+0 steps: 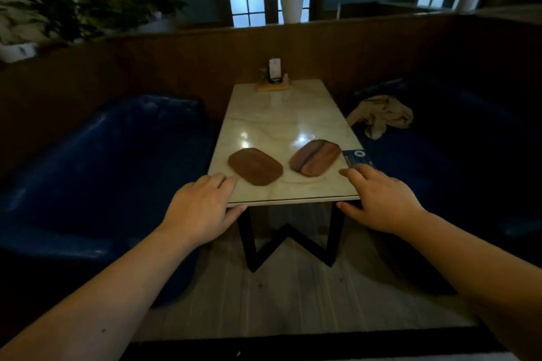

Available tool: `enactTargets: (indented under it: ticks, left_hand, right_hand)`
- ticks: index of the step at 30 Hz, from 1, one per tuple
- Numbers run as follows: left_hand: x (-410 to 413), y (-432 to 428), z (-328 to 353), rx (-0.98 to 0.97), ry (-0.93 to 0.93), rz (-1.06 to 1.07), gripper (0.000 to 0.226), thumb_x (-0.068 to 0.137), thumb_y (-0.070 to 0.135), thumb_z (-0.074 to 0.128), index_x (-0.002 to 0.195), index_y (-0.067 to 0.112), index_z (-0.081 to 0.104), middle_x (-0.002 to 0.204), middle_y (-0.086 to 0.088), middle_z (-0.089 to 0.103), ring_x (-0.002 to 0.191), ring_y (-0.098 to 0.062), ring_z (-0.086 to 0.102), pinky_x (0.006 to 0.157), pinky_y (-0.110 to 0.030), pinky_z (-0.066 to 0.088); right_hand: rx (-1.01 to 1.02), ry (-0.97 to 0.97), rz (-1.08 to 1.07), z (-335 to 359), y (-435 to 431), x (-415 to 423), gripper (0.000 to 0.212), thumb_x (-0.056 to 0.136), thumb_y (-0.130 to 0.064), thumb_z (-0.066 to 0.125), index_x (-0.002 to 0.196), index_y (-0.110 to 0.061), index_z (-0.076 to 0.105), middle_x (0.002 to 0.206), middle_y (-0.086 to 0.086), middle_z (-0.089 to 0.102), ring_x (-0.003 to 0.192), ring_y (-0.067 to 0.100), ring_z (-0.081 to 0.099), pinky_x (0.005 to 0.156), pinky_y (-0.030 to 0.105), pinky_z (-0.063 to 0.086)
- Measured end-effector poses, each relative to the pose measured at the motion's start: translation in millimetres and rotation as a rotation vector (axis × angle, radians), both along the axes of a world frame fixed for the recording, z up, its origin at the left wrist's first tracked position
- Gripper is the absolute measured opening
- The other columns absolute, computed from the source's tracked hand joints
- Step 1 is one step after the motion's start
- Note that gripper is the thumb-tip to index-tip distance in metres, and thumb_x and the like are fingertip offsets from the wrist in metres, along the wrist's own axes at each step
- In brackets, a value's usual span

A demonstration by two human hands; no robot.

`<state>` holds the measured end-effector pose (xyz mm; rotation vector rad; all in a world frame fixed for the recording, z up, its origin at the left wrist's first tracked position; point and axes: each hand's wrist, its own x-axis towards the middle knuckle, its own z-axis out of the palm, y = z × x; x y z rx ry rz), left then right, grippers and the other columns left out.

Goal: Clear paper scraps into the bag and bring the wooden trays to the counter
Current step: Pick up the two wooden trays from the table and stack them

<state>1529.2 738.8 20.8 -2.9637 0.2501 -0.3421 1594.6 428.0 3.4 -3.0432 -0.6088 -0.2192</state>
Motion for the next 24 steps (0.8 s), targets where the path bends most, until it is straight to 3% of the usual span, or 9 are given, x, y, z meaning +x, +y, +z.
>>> enactTargets:
  ticks: [8,15,24]
  left_hand:
    - [152.4,-33.1,-28.6,-0.034,0.002,-0.067,0.064,0.088,0.060,0.040,0.138,0.019,0.038,0.129,-0.003,0.056,0.111,-0.022,0.056,0.078,-0.037,0.053]
    - [270.0,-62.4,-63.8,-0.176,0.040,0.042,0.066,0.087,0.061,0.041,0.139,0.022,0.036,0.134,-0.003,0.053,0.117,-0.021,0.053,0.085,-0.036,0.050]
    - [375.3,-70.1,-113.0,-0.254,0.226,0.078,0.070,0.087,0.063,0.037,0.143,0.023,0.024,0.137,-0.003,0.049,0.120,-0.022,0.050,0.089,-0.038,0.048]
  right_hand:
    - [0.082,0.076,-0.102,-36.4,-26.3,141.1,0.071,0.082,-0.065,0.049,0.141,-0.032,0.028,0.146,-0.001,0.039,0.120,0.022,0.052,0.080,0.038,0.052]
    - [0.165,0.202,-0.121,-72.7,-61.2,264.3,0.070,0.083,-0.064,0.050,0.142,-0.033,0.028,0.145,-0.006,0.039,0.119,0.018,0.051,0.078,0.035,0.048]
    - [0.226,0.313,-0.138,-106.0,-66.6,376.2,0.074,0.083,-0.059,0.055,0.144,-0.036,0.019,0.147,0.001,0.036,0.114,0.025,0.056,0.080,0.041,0.053]
